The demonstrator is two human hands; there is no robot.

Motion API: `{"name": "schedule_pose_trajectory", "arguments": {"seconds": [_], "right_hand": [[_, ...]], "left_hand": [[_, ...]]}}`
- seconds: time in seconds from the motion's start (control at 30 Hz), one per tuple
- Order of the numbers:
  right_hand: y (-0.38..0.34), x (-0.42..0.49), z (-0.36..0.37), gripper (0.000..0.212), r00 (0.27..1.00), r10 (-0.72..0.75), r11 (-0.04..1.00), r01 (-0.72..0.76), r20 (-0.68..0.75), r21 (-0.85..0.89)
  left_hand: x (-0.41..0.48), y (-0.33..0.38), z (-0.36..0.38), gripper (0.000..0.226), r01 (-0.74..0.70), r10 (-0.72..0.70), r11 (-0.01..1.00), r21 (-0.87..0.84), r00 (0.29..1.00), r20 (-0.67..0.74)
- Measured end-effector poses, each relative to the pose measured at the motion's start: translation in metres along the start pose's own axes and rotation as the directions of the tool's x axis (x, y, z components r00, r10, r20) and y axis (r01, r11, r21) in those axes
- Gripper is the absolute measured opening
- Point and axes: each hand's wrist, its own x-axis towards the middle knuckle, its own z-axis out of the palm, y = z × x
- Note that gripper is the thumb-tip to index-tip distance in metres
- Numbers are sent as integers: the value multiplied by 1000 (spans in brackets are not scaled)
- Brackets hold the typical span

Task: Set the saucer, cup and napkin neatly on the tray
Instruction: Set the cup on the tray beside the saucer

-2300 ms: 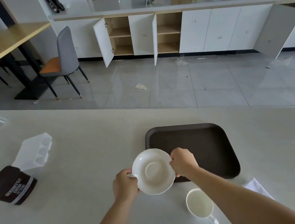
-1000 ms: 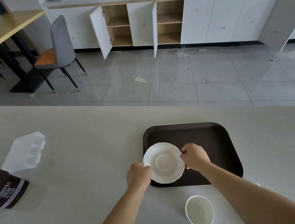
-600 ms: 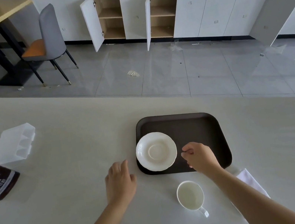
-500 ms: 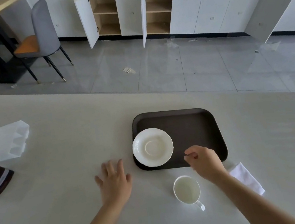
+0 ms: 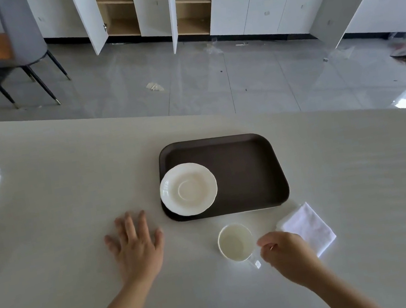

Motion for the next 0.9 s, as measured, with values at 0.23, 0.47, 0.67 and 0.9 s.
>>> {"name": "schedule_pose_trajectory", "arguments": {"seconds": [0.23, 0.47, 0.67, 0.9], "right_hand": [[2, -4, 14, 28, 997, -81, 993, 81, -2, -80], [7, 0, 20, 18, 975, -184, 980, 173, -123, -94], [5, 1, 19, 16, 950, -199, 979, 204, -239, -5], [-11, 21, -7, 15, 905, -172, 969, 226, -388, 97]], "left_hand": [[0, -2, 6, 68, -5, 4, 1000, -22, 999, -49], [1, -5, 9, 68, -2, 1, 1000, -21, 998, -66], [1, -6, 10, 66, -4, 3, 1000, -4, 998, -70], [0, -3, 7, 68, 0, 0, 1000, 3, 997, -76]]}}
